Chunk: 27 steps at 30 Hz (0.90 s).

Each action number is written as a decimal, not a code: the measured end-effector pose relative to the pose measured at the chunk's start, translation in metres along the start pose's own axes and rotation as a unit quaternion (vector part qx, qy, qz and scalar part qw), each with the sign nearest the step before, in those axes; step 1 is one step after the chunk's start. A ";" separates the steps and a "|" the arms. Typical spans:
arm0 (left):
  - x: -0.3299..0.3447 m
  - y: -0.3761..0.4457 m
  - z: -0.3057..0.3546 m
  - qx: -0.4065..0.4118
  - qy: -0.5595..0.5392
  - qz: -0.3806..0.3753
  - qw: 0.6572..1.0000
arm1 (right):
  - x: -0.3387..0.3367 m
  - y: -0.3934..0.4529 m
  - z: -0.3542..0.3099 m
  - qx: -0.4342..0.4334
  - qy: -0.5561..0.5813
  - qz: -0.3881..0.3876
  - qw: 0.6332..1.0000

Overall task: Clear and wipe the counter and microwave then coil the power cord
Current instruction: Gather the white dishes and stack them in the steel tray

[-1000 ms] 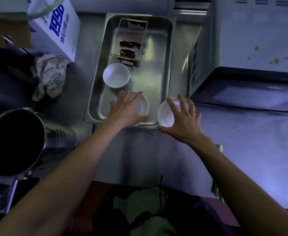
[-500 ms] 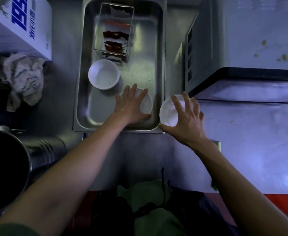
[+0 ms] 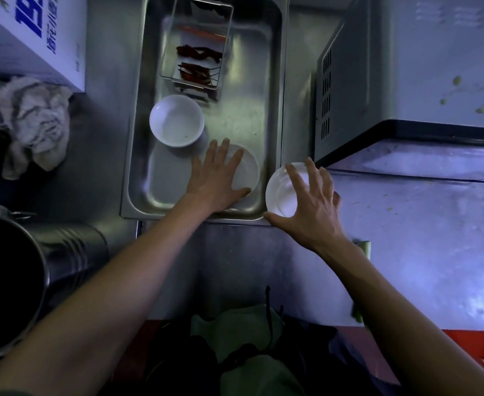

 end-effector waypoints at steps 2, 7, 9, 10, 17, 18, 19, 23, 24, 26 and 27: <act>-0.003 -0.011 -0.010 -0.015 -0.002 0.015 1.000 | -0.003 0.006 -0.009 -0.013 -0.004 0.000 1.000; -0.014 -0.038 -0.036 -0.043 -0.068 0.035 0.996 | -0.012 0.028 -0.048 -0.052 0.004 0.021 0.998; -0.020 -0.047 -0.045 -0.052 -0.085 0.057 0.993 | -0.015 0.037 -0.066 -0.074 0.008 0.035 0.997; -0.022 -0.051 -0.050 -0.057 -0.088 0.067 0.992 | -0.014 0.043 -0.074 -0.084 0.006 0.035 0.996; -0.021 -0.067 -0.076 -0.089 -0.102 0.052 0.989 | 0.024 0.078 -0.108 -0.102 -0.038 -0.034 0.993; -0.022 -0.067 -0.079 -0.088 -0.108 0.049 0.989 | 0.033 0.082 -0.109 -0.098 -0.048 -0.050 0.993; -0.023 -0.066 -0.080 -0.087 -0.115 0.046 0.989 | 0.040 0.086 -0.110 -0.095 -0.056 -0.062 0.992; -0.026 -0.064 -0.081 -0.083 -0.125 0.053 0.987 | 0.062 0.098 -0.112 -0.094 -0.074 -0.083 0.989; -0.026 -0.065 -0.081 -0.083 -0.128 0.054 0.987 | 0.066 0.099 -0.112 -0.090 -0.081 -0.088 0.989; -0.025 -0.066 -0.080 -0.081 -0.137 0.056 0.986 | 0.073 0.100 -0.110 -0.079 -0.084 -0.098 0.989; -0.025 -0.066 -0.080 -0.079 -0.141 0.058 0.985 | 0.076 0.100 -0.109 -0.074 -0.082 -0.101 0.989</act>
Point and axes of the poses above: each hand's wrist, its own y-axis towards the middle knuckle, its own x-axis out of the palm, z = x × y, the point moved 3 cm from there along y, towards the middle knuckle, and after that the axes turned 3 degrees about -z, right-handed, at the moved point
